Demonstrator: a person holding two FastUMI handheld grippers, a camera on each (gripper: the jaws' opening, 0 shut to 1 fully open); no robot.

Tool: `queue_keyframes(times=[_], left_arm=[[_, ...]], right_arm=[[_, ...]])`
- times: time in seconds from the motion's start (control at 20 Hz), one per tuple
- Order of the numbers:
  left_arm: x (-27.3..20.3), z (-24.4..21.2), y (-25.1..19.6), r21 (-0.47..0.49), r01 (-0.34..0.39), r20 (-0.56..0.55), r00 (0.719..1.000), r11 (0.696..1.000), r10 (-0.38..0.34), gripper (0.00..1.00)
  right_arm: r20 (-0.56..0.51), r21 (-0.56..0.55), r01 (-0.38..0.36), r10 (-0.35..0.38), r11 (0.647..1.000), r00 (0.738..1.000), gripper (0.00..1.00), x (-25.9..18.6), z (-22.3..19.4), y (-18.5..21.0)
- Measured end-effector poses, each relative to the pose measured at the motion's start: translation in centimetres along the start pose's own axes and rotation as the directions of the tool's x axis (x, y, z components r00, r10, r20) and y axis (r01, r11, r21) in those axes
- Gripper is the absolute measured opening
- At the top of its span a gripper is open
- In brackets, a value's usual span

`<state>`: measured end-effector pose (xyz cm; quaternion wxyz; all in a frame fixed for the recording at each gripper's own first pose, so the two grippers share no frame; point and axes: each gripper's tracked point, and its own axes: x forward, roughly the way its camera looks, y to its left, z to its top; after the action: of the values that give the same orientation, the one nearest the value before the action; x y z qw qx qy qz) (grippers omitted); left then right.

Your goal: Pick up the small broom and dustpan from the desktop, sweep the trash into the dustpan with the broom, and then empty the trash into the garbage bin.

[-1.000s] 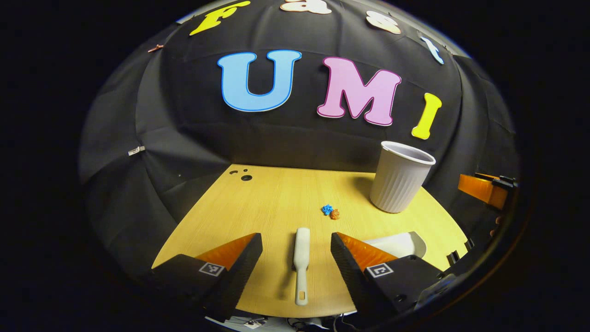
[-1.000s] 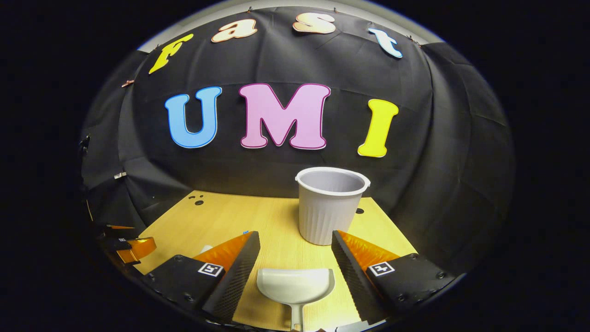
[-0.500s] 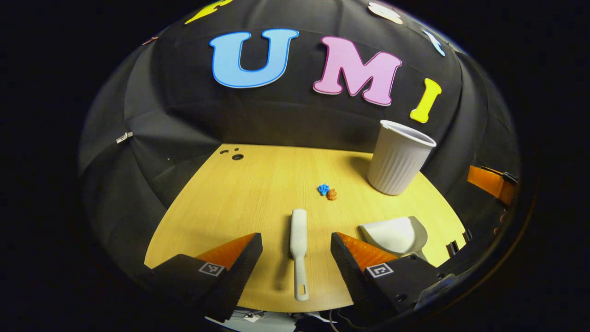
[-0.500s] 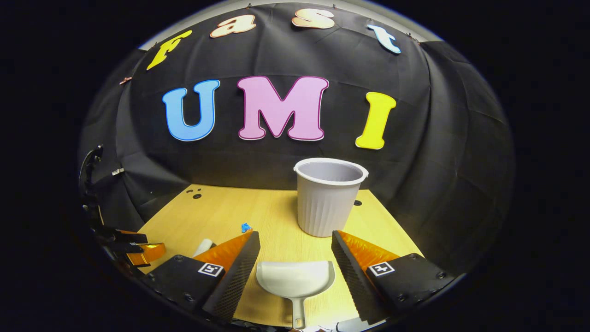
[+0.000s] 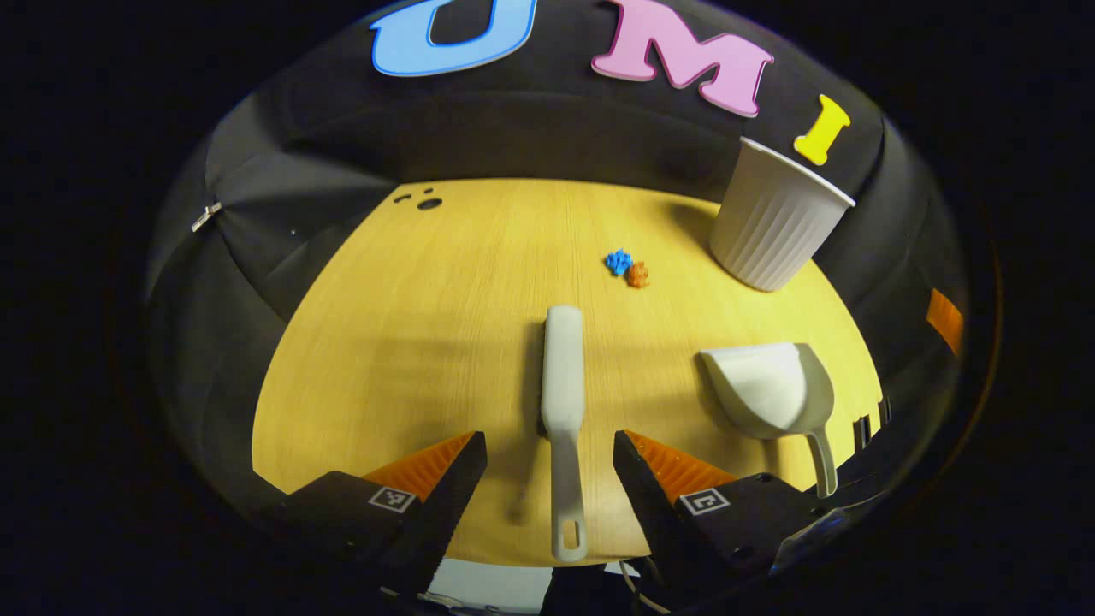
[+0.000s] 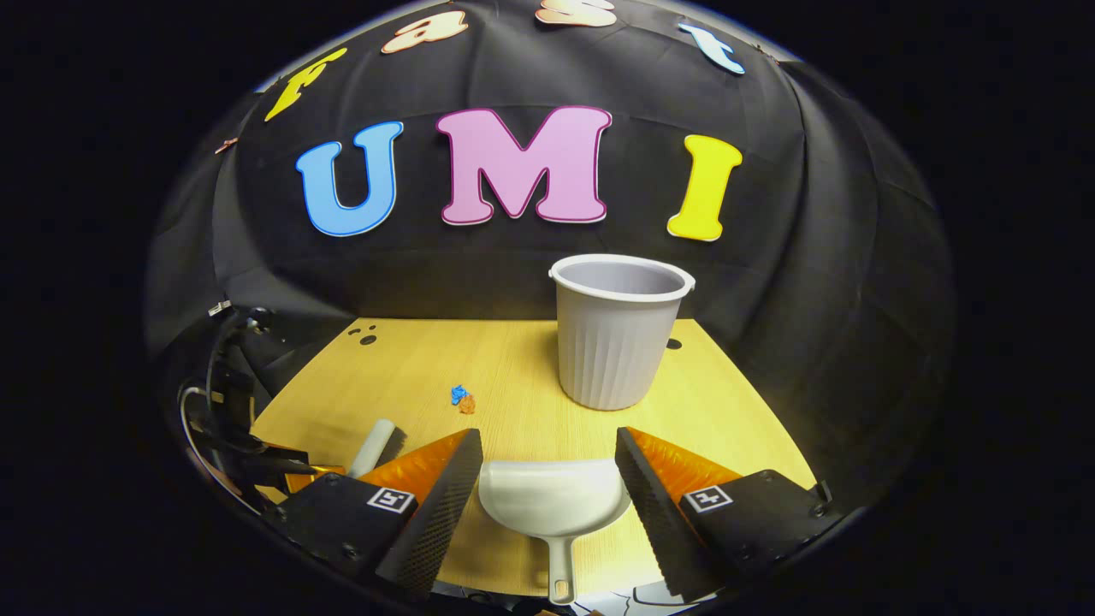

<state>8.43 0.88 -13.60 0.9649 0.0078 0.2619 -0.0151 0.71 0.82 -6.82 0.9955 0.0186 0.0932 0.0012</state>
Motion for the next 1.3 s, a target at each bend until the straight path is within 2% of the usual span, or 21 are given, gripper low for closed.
queue_keyframes(times=[0.25,0.5,0.7,0.85,1.0,1.1,1.15,1.2,1.3], left_arm=[[4.0,-1.8,-0.3,-0.016,0.003,-0.138,0.99,1.0,-0.005,0.92],[7.0,-2.3,-0.8,-0.02,-0.004,-0.214,0.977,1.0,-0.001,0.85],[8.0,-2.8,-0.7,-0.008,-0.027,-0.219,0.975,1.0,0.024,0.68],[8.4,-2.5,0.1,0.039,-0.059,-0.195,0.979,0.997,0.066,0.45],[8.4,-2.6,0.0,0.066,-0.062,-0.171,0.983,0.996,0.072,0.3],[8.3,-2.6,0.2,0.063,-0.058,-0.152,0.986,0.996,0.067,0.3],[8.2,-2.5,0.1,0.072,-0.045,-0.144,0.988,0.996,0.055,0.24],[8.3,-2.4,0.2,0.085,-0.025,-0.131,0.991,0.996,0.036,0.27],[8.2,-2.4,0.4,0.079,0.004,-0.109,0.994,0.997,0.005,0.25]], right_arm=[[-0.067,0.035,0.005,-0.002,0.999,0.998,0.98,0.8,-2.5,-0.3],[-0.133,0.046,0.025,-0.019,0.999,0.991,0.98,0.7,-5.4,-1.1],[-0.197,0.048,0.037,-0.027,0.998,0.98,0.98,0.3,-7.7,-1.4],[-0.251,0.058,0.046,-0.03,0.997,0.968,0.98,0.3,-9.1,-1.3],[-0.311,0.057,0.06,-0.04,0.997,0.95,0.98,0.4,-10.9,-1.1],[-0.366,0.063,0.065,-0.038,0.996,0.93,0.98,0.5,-12.3,-0.7],[-0.39,0.07,0.068,-0.035,0.995,0.92,0.98,0.5,-13.0,-0.6],[-0.416,0.068,0.073,-0.038,0.995,0.909,0.98,0.4,-13.6,-0.5],[-0.46,0.043,0.09,-0.06,0.995,0.886,0.98,0.4,-14.9,-0.9]])
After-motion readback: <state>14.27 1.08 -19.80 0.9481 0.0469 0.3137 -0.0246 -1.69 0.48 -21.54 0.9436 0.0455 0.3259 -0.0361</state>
